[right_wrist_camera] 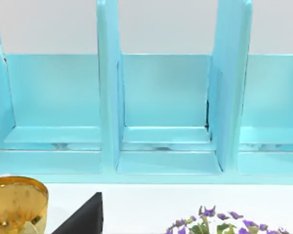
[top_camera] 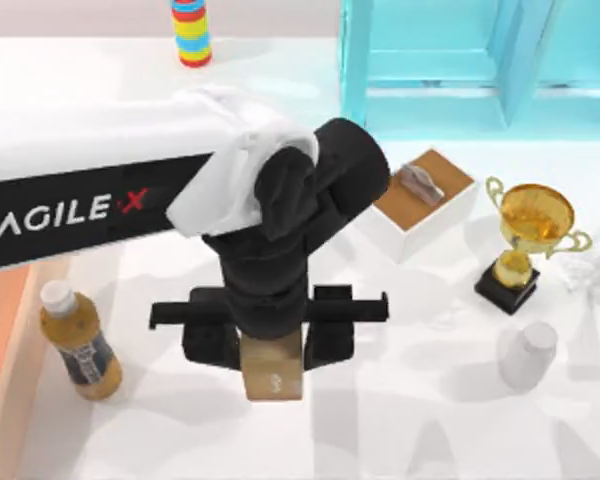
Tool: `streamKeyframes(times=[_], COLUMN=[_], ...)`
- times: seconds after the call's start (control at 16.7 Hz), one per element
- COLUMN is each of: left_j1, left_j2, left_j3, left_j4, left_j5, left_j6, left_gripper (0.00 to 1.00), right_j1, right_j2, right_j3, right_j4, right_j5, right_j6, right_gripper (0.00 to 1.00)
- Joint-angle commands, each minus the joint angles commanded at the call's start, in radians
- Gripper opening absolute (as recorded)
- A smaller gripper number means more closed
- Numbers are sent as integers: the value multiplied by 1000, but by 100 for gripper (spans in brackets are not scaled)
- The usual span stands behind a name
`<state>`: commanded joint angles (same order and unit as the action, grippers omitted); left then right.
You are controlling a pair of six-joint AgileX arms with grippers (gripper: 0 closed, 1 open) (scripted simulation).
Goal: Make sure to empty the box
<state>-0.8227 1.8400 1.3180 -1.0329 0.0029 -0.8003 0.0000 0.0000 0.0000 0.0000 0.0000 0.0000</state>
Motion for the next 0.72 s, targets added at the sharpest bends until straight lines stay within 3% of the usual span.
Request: streamKeyframes(times=[0.42, 0.72], left_j1=[-20, -22], left_j2=[1, 48], left_j3=[-12, -92], left_j4=[2, 133], left_j5=[-3, -4], left_j6=[-8, -7], left_gripper=[0, 0], right_j1=[0, 0], right_j2=[0, 0], right_j3=[0, 0], right_j4=[0, 0], right_j5=[0, 0], right_j6=[0, 0], right_gripper=[100, 100])
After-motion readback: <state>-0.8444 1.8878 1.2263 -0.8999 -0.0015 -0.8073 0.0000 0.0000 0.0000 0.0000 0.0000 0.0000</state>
